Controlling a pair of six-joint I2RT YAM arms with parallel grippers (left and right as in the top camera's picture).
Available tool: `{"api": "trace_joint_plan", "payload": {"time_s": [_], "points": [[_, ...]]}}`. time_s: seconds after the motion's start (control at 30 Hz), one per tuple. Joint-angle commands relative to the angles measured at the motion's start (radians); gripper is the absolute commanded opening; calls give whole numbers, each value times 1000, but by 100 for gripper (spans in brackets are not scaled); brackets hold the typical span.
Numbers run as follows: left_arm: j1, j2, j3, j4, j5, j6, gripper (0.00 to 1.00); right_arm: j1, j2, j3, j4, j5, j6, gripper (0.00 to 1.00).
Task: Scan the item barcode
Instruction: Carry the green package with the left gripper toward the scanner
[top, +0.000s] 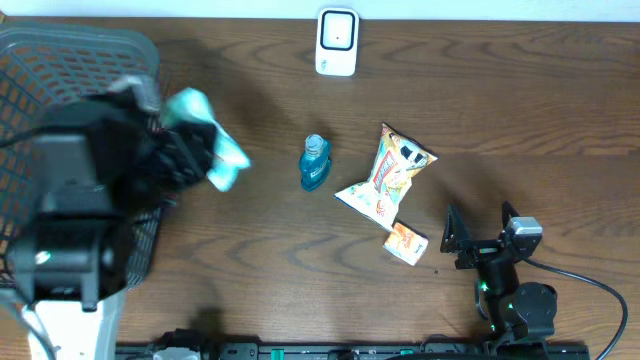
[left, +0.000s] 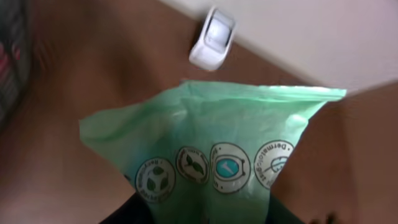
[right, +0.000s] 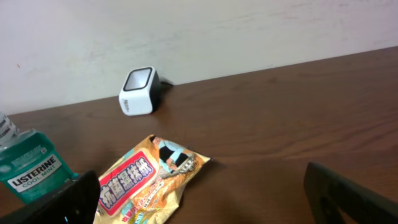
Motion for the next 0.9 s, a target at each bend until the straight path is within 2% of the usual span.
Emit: {"api": "trace_joint_plan", "payload": {"time_s": [0.0,0.07,0.2,0.47,0.63,0.87], "points": [[-125,29,-34,-98,-217,-37,36,-5,-6,-1,-4,-2,-9,99],[-192,42,-65,-144,-263,-77,36,-5,-6,-1,-4,-2,-9,99],[-297,48,-159,-117,-267,-143,36,-5,-6,-1,-4,-2,-9,99],[-495,66,-429,182,-381,-367,36,-5,-6,-1,-4,-2,-9,99],[-610,157,-546,398,-430,-371,36,-5,-6,-1,-4,-2,-9,99],[-745,383,-552,517,-538,-365,36,-5,-6,-1,-4,-2,-9,99]]}}
